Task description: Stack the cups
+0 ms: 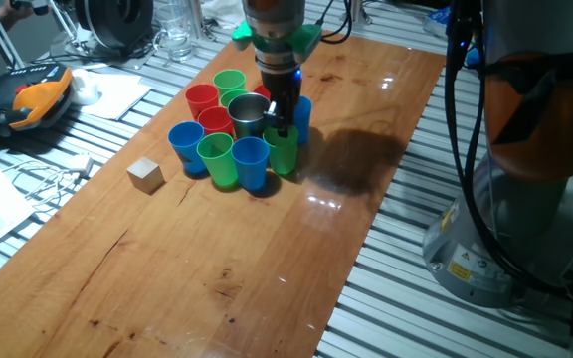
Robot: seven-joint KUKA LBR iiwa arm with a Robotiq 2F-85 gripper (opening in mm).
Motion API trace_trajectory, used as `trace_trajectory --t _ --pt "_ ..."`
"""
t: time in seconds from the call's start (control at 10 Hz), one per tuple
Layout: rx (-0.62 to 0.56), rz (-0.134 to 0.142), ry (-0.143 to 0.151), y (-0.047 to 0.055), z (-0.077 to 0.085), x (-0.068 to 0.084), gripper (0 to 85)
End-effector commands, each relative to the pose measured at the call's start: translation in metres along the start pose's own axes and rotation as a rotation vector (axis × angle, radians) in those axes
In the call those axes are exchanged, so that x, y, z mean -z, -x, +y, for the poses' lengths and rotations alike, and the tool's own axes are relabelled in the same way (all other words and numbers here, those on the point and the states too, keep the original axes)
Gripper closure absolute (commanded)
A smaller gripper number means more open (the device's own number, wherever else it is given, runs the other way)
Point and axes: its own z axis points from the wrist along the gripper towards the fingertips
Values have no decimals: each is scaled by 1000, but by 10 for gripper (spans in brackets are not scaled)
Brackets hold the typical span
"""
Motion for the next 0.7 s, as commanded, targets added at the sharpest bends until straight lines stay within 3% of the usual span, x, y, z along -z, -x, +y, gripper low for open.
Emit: trace_trajectory --t 0.0,0.1,0.4,0.6 --pt "15 3 4 0 0 0 680" --pt "30 8 14 0 0 0 850" --pt "43 2 15 1 -1 1 850" --pt "48 25 30 5 -2 8 850"
